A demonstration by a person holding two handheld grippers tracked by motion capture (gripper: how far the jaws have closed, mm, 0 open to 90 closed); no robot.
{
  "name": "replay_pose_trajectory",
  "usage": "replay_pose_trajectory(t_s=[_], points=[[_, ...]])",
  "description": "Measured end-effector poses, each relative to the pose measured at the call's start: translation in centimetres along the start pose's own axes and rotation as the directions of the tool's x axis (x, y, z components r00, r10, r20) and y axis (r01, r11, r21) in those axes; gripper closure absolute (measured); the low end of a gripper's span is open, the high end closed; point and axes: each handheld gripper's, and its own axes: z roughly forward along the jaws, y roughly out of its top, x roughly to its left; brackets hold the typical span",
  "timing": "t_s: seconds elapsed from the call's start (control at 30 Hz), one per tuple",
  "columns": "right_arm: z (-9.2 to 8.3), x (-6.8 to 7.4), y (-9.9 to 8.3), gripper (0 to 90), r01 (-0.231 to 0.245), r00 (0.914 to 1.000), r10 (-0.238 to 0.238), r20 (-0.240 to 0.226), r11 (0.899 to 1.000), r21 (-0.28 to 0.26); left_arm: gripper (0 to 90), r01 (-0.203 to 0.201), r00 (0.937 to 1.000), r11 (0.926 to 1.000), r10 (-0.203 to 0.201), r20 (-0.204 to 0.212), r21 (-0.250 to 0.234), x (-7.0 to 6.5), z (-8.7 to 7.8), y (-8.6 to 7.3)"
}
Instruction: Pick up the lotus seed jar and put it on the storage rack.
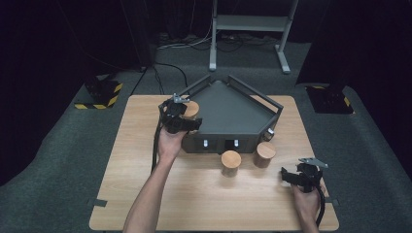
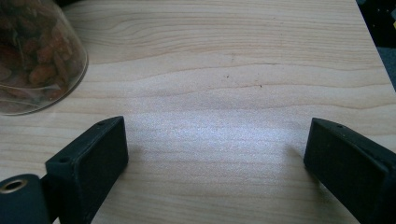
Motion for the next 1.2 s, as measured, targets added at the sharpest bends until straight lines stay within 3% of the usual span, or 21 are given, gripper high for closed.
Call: replay_pose_trajectory(t_s=[0.33, 0.63, 1.2], points=[[0.0, 0.0, 0.0, 5.9, 0.0, 1.0, 0.0, 0.0, 1.0, 0.0, 25.4, 0.028, 0.9983, 0.9995, -0.027, -0.052, 0.017, 0.0, 1.7, 0.5], [0.0, 0.0, 0.0, 5.9, 0.0, 1.0, 0.0, 0.0, 1.0, 0.0, 25.4, 0.043, 0.9964, 0.9989, -0.041, -0.074, 0.019, -0.1, 2.9, 0.5], [0.0, 0.0, 0.0, 5.9, 0.0, 1.0, 0.0, 0.0, 1.0, 0.0, 25.3, 0.012, 0.9966, 0.9997, -0.01, -0.081, 0.021, -0.7, 4.3, 0.3]])
